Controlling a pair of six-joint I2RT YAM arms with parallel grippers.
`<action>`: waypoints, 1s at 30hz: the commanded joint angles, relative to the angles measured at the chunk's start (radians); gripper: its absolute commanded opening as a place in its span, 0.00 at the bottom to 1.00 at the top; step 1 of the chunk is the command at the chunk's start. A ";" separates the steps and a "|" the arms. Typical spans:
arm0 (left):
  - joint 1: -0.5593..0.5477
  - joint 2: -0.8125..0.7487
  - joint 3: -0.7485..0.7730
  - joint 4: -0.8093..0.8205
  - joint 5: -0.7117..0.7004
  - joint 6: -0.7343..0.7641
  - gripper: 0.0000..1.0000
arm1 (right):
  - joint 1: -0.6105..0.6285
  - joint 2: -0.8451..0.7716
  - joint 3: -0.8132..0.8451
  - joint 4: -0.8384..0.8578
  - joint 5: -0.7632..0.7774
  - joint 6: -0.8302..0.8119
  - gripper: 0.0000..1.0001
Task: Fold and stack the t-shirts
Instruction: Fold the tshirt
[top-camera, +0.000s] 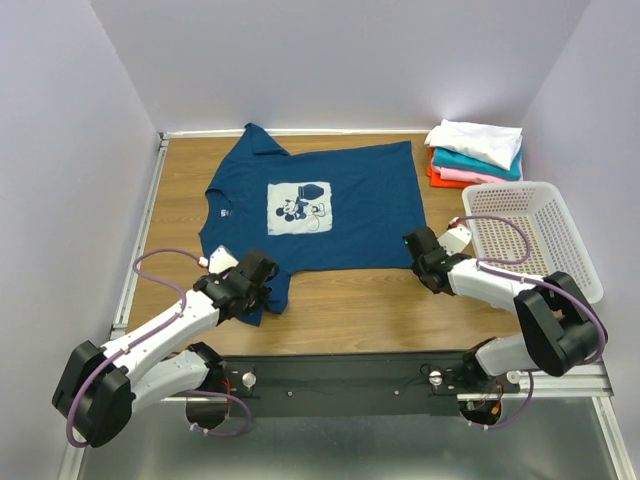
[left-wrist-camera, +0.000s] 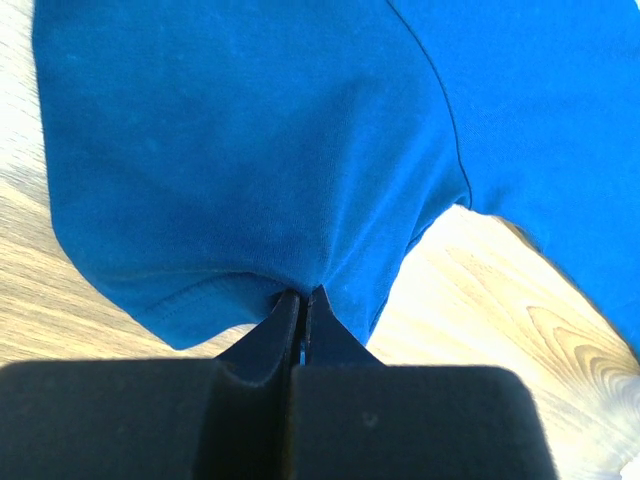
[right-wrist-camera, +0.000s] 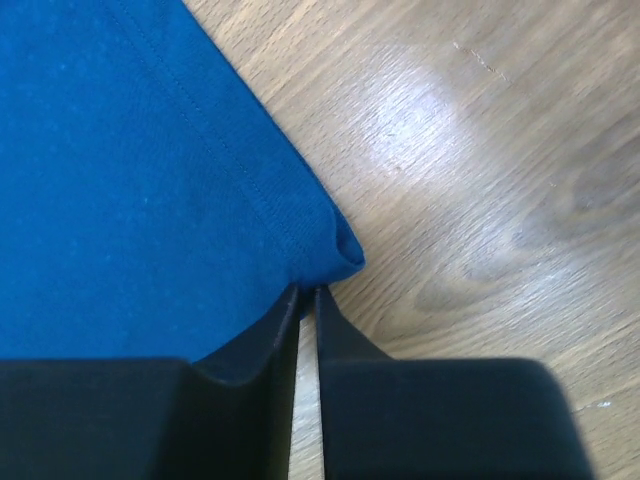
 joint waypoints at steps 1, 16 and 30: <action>-0.005 -0.025 0.008 -0.024 -0.071 -0.004 0.00 | -0.008 0.026 0.001 -0.007 0.032 -0.001 0.14; -0.007 -0.079 0.035 -0.062 -0.086 -0.006 0.00 | -0.006 -0.187 -0.104 -0.035 -0.167 -0.122 0.01; -0.007 -0.097 0.048 -0.078 -0.106 -0.004 0.00 | 0.012 -0.278 -0.105 -0.094 -0.186 -0.126 0.01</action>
